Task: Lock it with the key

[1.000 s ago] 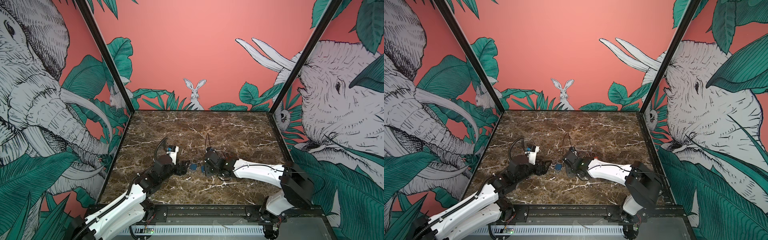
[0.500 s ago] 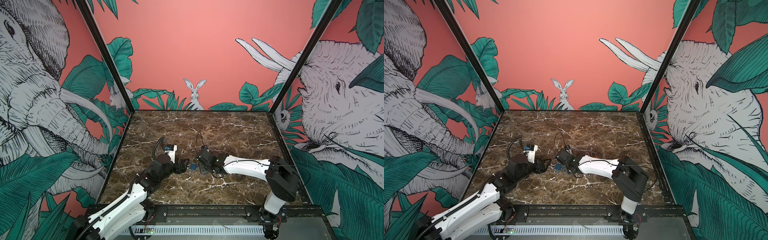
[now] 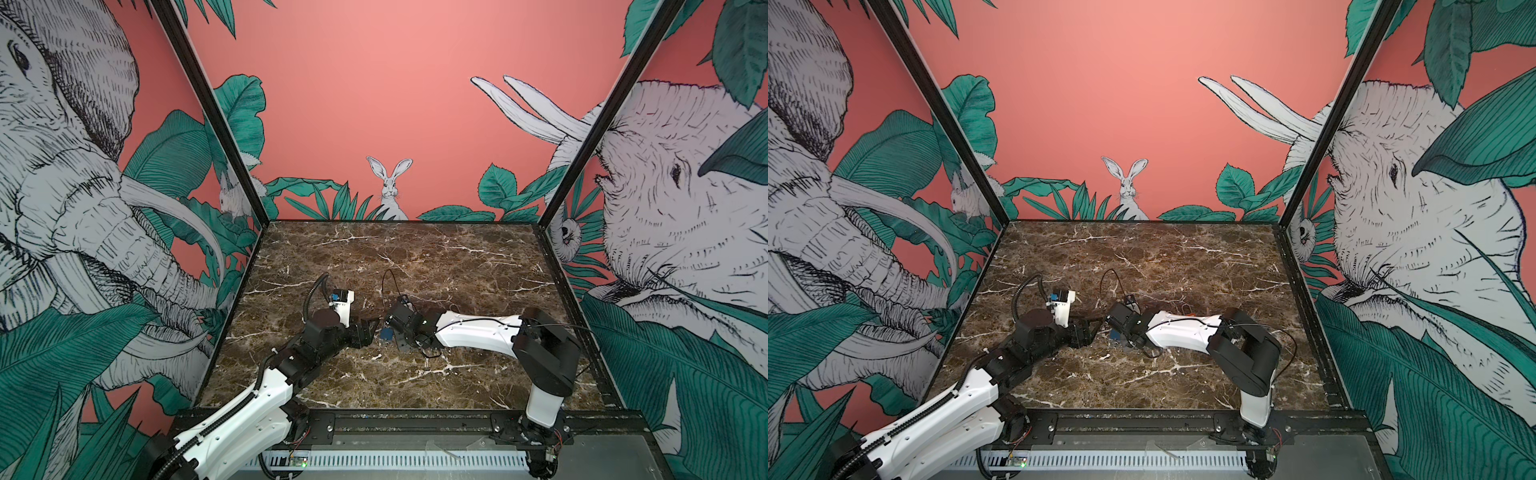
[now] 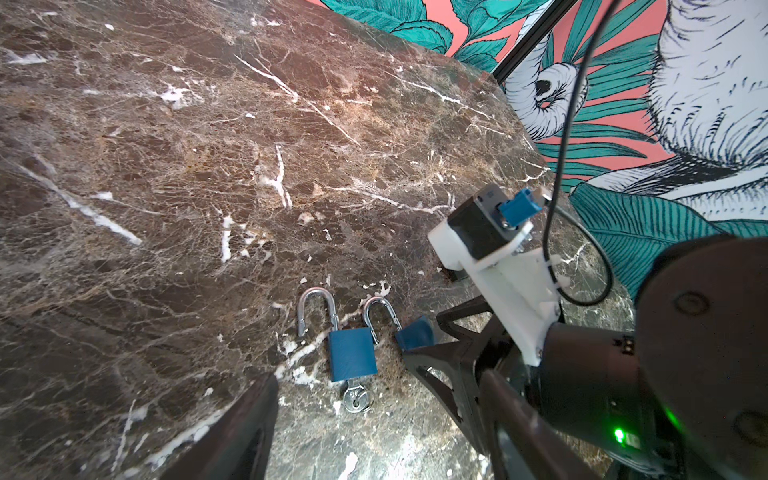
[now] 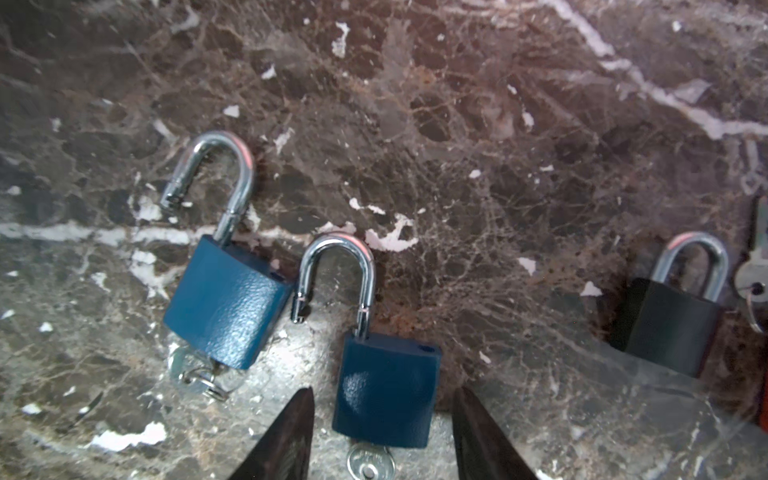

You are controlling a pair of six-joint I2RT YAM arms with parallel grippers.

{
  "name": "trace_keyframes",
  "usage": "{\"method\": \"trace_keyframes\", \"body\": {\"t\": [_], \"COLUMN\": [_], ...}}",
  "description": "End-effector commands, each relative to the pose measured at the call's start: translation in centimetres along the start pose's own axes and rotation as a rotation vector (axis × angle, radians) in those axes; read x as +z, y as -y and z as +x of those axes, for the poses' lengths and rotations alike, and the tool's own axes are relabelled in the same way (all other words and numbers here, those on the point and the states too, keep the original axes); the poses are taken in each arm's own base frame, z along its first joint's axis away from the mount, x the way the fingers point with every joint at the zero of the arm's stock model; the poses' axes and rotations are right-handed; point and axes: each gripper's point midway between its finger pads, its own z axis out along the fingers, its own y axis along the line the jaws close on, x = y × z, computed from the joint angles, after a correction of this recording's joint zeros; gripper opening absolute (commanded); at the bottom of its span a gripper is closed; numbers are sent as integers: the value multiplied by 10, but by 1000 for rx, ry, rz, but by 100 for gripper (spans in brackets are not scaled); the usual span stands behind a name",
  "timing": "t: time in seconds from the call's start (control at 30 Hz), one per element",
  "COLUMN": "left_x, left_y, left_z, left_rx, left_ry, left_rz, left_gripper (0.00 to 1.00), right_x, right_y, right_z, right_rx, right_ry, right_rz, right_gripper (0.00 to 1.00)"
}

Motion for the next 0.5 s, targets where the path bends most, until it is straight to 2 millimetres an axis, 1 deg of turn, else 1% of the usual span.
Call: {"method": "trace_keyframes", "body": {"t": [0.0, 0.47], "left_x": [-1, 4], "left_y": [-3, -4], "left_z": [3, 5], "left_rx": [-6, -13], "left_ry": [4, -11], "left_rz": [1, 4], "left_gripper": [77, 77], "right_x": [3, 16], "right_y": [3, 4], "right_z": [3, 14], "right_rx": [-6, -5], "right_ry": [-3, -40], "right_rz": [26, 33], "right_gripper": [52, 50]}}
